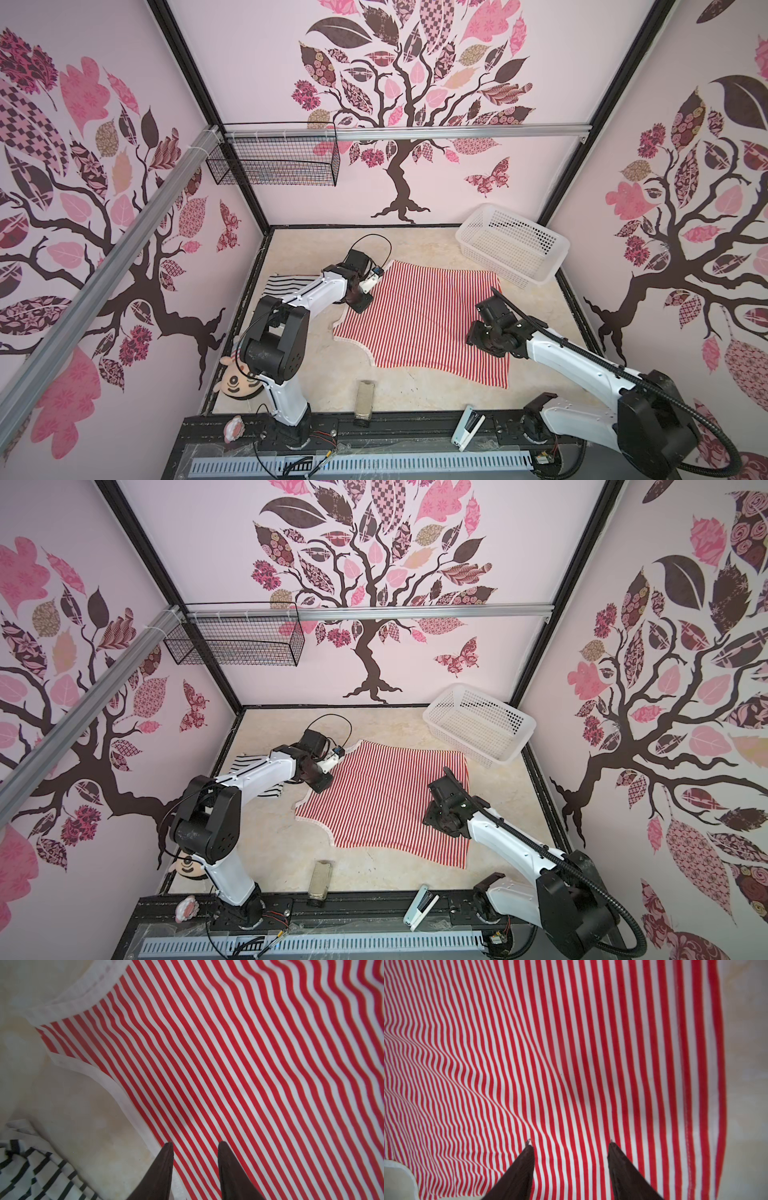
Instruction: Fold and stack the tank tops
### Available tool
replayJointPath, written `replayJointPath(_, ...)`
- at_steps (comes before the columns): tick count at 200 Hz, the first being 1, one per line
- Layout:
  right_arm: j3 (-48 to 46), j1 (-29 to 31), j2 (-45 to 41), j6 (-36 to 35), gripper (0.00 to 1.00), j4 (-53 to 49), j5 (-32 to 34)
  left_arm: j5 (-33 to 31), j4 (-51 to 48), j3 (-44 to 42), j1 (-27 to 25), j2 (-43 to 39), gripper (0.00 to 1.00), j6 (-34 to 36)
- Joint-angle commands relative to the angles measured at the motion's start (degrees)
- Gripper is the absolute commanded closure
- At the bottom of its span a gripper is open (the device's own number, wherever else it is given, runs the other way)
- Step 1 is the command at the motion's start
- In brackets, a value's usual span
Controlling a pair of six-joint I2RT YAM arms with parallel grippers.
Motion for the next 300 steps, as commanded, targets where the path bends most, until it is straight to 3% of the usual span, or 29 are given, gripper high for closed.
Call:
replayJointPath(1, 1.23, -3.09, 2.54, -3.89, 0.41, -0.79, 0.62, 1.46, 1.97, -2.36, 0.09, 0.36, 0.61, -0.48)
replayJointPath(40, 6.49, -6.91, 8.12, -7.03, 0.41, 1.19, 0.69, -2.50, 4.55, -5.35, 0.29, 2.18, 0.61, -0.68)
replayJointPath(98, 21.87, -11.37, 23.95, -12.13, 0.41, 1.56, -0.90, -4.46, 5.77, -6.80, 1.52, 3.56, 0.63, -0.76)
replayJointPath(157, 31.09, -11.96, 36.89, -13.90, 0.41, 0.93, -0.69, -6.17, 5.04, -7.46, 2.55, 3.24, 0.63, -0.24)
replayJointPath(191, 35.94, -11.98, 44.87, -14.99, 0.41, 0.30, -2.35, -5.72, 4.50, -8.62, 5.33, 2.03, 0.63, 0.20)
replayJointPath(266, 45.87, -10.61, 53.70, -15.89, 0.41, -0.50, -7.00, -2.32, 2.93, -9.95, 16.26, 0.35, 0.63, 2.10)
replayJointPath(300, 55.05, -8.64, 59.33, -17.01, 0.41, -4.40, -8.27, -2.57, 2.91, -11.03, 17.02, -0.43, 0.64, 2.72)
